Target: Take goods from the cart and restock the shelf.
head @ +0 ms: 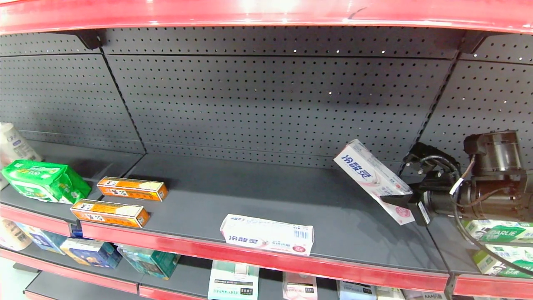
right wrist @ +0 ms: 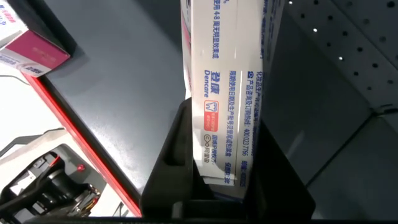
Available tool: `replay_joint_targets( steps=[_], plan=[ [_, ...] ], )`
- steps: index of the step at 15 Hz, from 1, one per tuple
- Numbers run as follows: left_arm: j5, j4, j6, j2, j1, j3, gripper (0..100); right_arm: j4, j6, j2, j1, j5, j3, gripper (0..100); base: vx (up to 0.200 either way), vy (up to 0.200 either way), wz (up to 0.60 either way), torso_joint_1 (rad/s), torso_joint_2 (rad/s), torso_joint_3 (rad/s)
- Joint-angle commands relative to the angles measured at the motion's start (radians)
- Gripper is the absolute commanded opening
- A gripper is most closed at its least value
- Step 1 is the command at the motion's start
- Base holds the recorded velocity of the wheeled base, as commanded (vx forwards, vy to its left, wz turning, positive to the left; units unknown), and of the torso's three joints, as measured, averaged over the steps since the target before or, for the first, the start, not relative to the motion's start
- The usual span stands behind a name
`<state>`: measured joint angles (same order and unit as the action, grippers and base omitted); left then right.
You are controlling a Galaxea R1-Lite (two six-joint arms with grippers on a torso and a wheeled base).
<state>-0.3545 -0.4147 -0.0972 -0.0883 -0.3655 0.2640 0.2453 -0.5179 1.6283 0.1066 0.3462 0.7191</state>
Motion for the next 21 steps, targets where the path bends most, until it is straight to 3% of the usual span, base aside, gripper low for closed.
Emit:
replay_joint_targets(
  steps=[1,4,5,7,9,12,13,14,15,16,17,18,19,20,21],
  plan=[
    [-0.012,0.014,-0.001,-0.064,0.065,-0.025,100,0.002,-0.001,-0.010,-0.004,0.001,0.002,0,0.000,0.000,0.00,0.000,0.00,0.000],
    [-0.023,0.016,-0.004,-0.028,0.106,-0.054,100,0.000,-0.001,-0.021,-0.015,0.001,-0.001,0,0.000,0.000,0.00,0.000,0.00,0.000],
    [-0.052,0.017,-0.006,-0.027,0.131,-0.054,100,0.000,-0.001,-0.025,-0.015,0.001,-0.004,0,0.000,0.000,0.00,0.000,0.00,0.000],
    [-0.061,0.014,-0.012,-0.028,0.238,-0.052,100,0.000,-0.001,-0.033,-0.015,0.001,-0.009,0,0.000,0.000,0.00,0.000,0.00,0.000],
    [-0.061,0.014,-0.012,-0.034,0.309,-0.052,100,0.000,-0.001,-0.038,-0.015,0.001,-0.012,0,0.000,0.000,0.00,0.000,0.00,0.000],
    [-0.066,0.016,-0.015,0.022,0.338,-0.052,100,0.000,-0.001,-0.045,-0.015,0.001,-0.017,0,0.000,0.000,0.00,0.000,0.00,0.000],
    [-0.069,0.014,-0.021,0.044,0.390,-0.052,100,0.000,-0.001,-0.045,-0.015,0.001,-0.018,0,0.000,0.000,0.00,0.000,0.00,0.000],
    [-0.077,0.014,-0.058,0.047,0.384,-0.052,100,0.000,-0.001,-0.047,-0.015,0.001,-0.018,0,0.000,0.000,0.00,0.000,0.00,0.000],
    [-0.066,0.013,-0.061,0.051,0.382,-0.051,100,0.000,-0.001,-0.056,-0.015,0.001,-0.023,0,0.000,0.000,0.00,0.000,0.00,0.000],
    [-0.037,0.011,-0.053,0.064,0.369,-0.051,100,0.000,-0.001,-0.058,-0.015,0.001,-0.026,0,0.000,0.000,0.00,0.000,0.00,0.000],
    [0.124,0.034,-0.022,0.085,0.364,-0.062,100,0.000,-0.001,-0.061,-0.015,0.001,-0.030,0,0.000,0.000,0.00,0.000,0.00,0.000],
    [0.212,0.079,-0.016,0.085,0.364,-0.078,100,0.000,-0.001,-0.062,-0.015,0.001,-0.035,0,0.000,0.000,0.00,0.000,0.00,0.000],
    [0.259,0.146,-0.010,0.085,0.364,-0.112,100,0.000,-0.001,-0.065,-0.015,-0.001,-0.038,0,0.000,0.000,0.00,0.000,0.00,0.000],
    [0.296,0.192,0.017,0.085,0.364,-0.131,100,0.000,-0.001,-0.074,-0.015,-0.001,-0.038,0,0.000,0.000,0.00,0.000,0.00,0.000],
    [0.305,0.206,0.039,0.087,0.366,-0.141,100,0.000,-0.001,-0.077,-0.015,-0.001,-0.038,0,0.000,0.000,0.00,0.000,0.00,0.000]
  ],
)
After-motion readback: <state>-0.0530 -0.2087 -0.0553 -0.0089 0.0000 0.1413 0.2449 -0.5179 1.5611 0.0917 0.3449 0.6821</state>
